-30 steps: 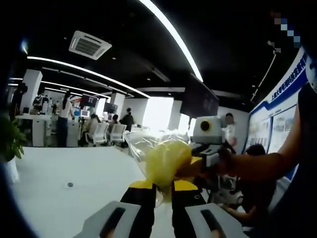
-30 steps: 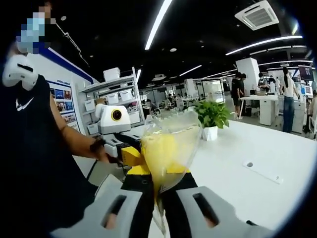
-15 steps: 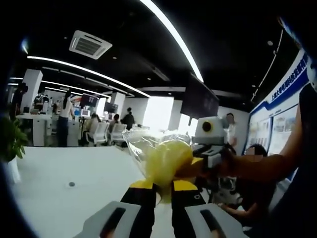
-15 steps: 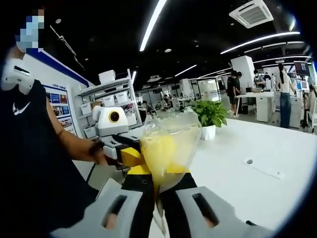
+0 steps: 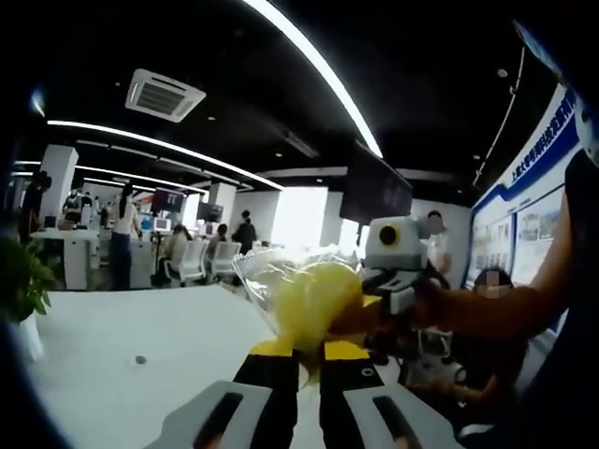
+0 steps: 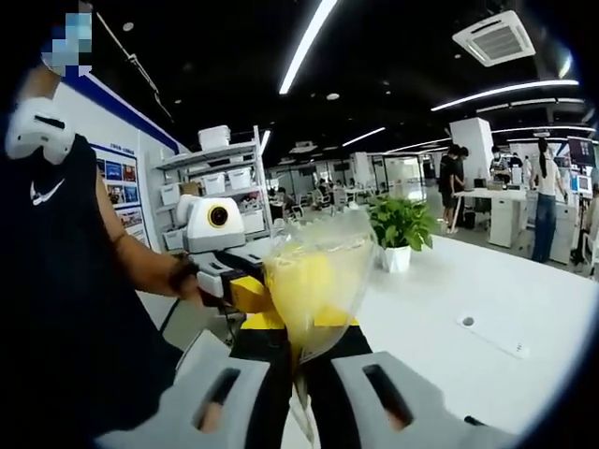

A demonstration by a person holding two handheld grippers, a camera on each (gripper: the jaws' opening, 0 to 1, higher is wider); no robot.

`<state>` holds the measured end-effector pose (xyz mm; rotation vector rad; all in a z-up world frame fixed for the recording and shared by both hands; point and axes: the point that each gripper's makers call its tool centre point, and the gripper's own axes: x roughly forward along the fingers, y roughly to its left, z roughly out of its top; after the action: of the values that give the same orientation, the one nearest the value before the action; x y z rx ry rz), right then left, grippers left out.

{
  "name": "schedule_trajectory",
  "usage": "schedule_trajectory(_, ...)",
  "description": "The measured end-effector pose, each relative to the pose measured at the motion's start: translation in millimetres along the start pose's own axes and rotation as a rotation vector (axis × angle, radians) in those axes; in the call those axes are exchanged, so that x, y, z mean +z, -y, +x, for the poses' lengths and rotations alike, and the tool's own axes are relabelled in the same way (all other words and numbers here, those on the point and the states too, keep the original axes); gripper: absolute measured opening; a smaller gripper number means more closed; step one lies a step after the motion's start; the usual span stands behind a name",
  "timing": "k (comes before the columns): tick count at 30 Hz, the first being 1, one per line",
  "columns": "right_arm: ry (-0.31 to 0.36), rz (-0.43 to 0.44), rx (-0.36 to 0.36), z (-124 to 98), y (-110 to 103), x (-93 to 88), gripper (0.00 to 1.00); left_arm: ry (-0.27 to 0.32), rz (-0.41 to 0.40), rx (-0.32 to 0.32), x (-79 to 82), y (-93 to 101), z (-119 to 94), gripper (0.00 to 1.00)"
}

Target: Compare the silicone blocks by pressing each to a similar depth, holding the contact briefly, and releasing to observe deformation and rebound differences across the visible hardness samples.

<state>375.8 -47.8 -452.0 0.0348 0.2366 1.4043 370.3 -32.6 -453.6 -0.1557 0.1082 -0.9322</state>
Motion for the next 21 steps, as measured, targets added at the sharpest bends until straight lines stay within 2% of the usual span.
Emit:
schedule_trajectory(5, 0.014, 0.016, -0.007, -3.7, -0.2, -5.9, 0.0, -0.028, -0.004, 0.005, -4.2, 2.1, 4.0, 0.05)
schedule_trajectory(12, -0.016, 0.004, -0.03, -15.8, -3.3, -10.3, 0.0, -0.036, -0.011, -0.02, -11.2, 11.8, 11.0, 0.05)
schedule_trajectory(21, -0.013, -0.054, -0.052, -14.9, -3.5, -21.2, 0.0, -0.05, -0.001, -0.027, -20.4, 11.9, 10.9, 0.04)
